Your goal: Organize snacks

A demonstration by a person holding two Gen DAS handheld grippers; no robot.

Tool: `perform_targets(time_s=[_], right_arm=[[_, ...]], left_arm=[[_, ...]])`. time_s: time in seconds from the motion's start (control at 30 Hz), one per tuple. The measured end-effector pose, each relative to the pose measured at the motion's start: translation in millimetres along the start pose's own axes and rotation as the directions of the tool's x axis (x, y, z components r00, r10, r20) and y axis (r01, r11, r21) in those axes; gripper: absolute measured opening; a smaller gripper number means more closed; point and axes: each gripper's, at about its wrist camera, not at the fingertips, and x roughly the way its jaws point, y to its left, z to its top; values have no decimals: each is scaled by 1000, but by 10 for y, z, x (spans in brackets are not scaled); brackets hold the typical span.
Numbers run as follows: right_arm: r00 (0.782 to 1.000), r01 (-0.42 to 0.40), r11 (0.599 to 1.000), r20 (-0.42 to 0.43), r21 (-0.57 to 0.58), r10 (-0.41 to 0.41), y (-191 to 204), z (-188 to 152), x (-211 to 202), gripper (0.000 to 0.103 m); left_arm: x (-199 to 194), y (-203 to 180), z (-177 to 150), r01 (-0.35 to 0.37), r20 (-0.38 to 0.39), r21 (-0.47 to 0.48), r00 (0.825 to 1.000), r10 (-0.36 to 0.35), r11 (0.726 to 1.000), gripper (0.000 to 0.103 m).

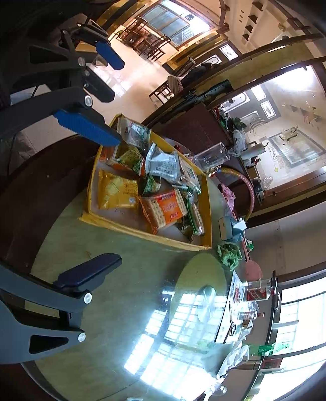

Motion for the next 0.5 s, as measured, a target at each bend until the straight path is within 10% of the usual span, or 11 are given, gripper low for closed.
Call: perform_targets(time_s=[0.5], right_arm=[[1000,16,999,-8,-38,-16,191,-35,85,87]], left_arm=[[27,123,-35,-6,-10,-37,1000,6,999,80]])
